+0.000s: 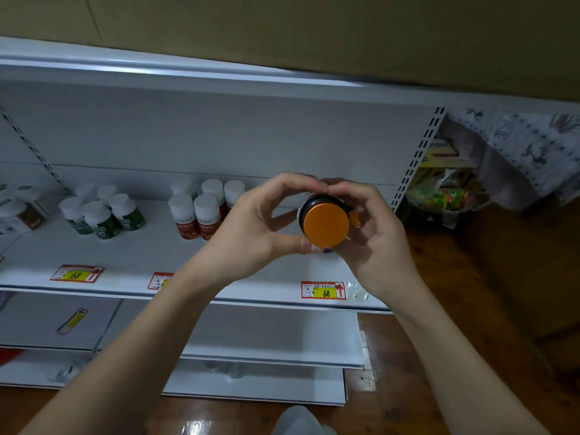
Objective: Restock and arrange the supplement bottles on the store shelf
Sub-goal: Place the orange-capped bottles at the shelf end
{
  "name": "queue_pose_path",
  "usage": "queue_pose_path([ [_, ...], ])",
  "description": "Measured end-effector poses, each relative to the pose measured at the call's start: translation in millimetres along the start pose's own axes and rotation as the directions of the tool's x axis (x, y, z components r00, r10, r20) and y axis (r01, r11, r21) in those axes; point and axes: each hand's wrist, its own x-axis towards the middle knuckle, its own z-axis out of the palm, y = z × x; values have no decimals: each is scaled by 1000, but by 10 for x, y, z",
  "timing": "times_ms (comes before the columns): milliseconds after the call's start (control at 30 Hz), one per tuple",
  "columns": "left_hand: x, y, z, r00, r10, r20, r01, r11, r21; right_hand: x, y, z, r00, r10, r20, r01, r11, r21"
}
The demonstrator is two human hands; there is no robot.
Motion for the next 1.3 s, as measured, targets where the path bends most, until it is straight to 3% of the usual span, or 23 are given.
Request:
queue_pose_path([
  [233,-3,-32,0,999,-44,13,45,998,-49,-36,36,-58,1000,-1,13,1,1000,-18],
  [400,40,-38,5,994,-108,-11,108,994,-18,-35,-17,-134,991,129,26,-126,988,-84],
  [600,118,56,62,968,-237,-81,241,970,37,4,-130,-157,961,269,61,-272,962,30],
  [800,269,82,97,858,-461,-225,455,887,-81,136,-260,-35,899,439,-1,-430,881,196],
  [967,383,81,112,758,-603,-247,595,795,-116,277,-317,-22,840,542,-44,-530,834,153],
  [1300,379,89,113,792,-572,-212,565,819,-102,295,-331,-103,860,510,-1,-504,851,150],
])
